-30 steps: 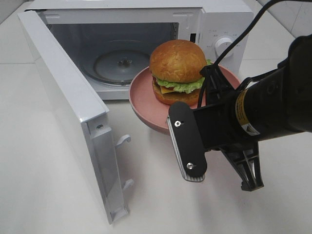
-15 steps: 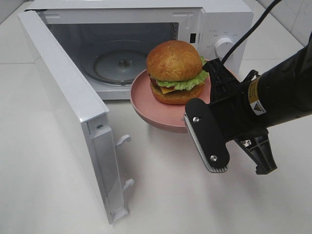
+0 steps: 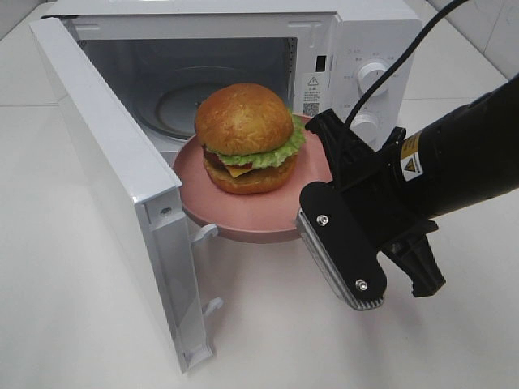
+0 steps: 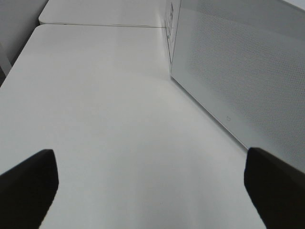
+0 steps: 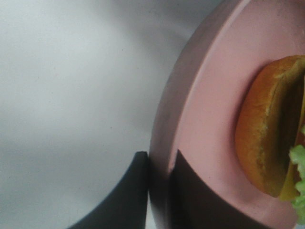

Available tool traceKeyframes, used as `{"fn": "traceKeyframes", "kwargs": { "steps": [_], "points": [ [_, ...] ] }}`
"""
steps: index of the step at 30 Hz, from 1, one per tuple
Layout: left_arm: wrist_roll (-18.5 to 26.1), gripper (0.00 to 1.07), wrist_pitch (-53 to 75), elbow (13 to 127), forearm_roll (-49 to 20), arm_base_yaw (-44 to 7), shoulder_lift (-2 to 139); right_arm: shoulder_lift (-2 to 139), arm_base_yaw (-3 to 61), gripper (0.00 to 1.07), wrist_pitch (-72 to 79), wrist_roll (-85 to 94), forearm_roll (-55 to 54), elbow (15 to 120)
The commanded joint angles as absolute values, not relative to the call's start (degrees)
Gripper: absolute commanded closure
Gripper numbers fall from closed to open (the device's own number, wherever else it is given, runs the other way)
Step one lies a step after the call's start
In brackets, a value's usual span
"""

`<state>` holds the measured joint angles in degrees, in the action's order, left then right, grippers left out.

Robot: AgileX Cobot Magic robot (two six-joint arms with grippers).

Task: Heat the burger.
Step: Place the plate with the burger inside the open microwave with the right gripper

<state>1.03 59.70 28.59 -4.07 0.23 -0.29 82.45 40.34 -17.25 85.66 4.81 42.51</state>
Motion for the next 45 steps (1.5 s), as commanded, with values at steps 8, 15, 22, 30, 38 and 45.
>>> {"fn": "traceKeyframes", "kwargs": {
  "steps": [8,15,22,30,38,45],
  "points": [
    [1.0,0.08,59.4,28.4,-4.1,0.5,-1.4,86.2,39.3,1.0,-11.7,89.2,0.0,46.7],
    [1.0,0.08,59.4,28.4,-4.1,0.5,-1.4,90.4,37.4,1.0,-12.0,89.2,0.0,51.1],
    [1.0,0.08,59.4,28.4,-4.1,0.5,-1.4,94.1,37.4,1.07,-12.0,88.7,0.0,55.2],
    [1.0,0.08,59.4,28.4,-4.1,0.5,-1.4,96.7,37.4,1.07,-4.4,86.0,0.0,56.4],
    [1.0,0.08,59.4,28.4,-4.1,0.5,-1.4,99.5,36.9,1.07,-4.5,85.9,-2.2,56.4],
    [1.0,0.08,59.4,28.4,-4.1,0.5,-1.4,101.0,35.5,1.07,-4.4,86.1,-3.0,56.8]
  ]
}}
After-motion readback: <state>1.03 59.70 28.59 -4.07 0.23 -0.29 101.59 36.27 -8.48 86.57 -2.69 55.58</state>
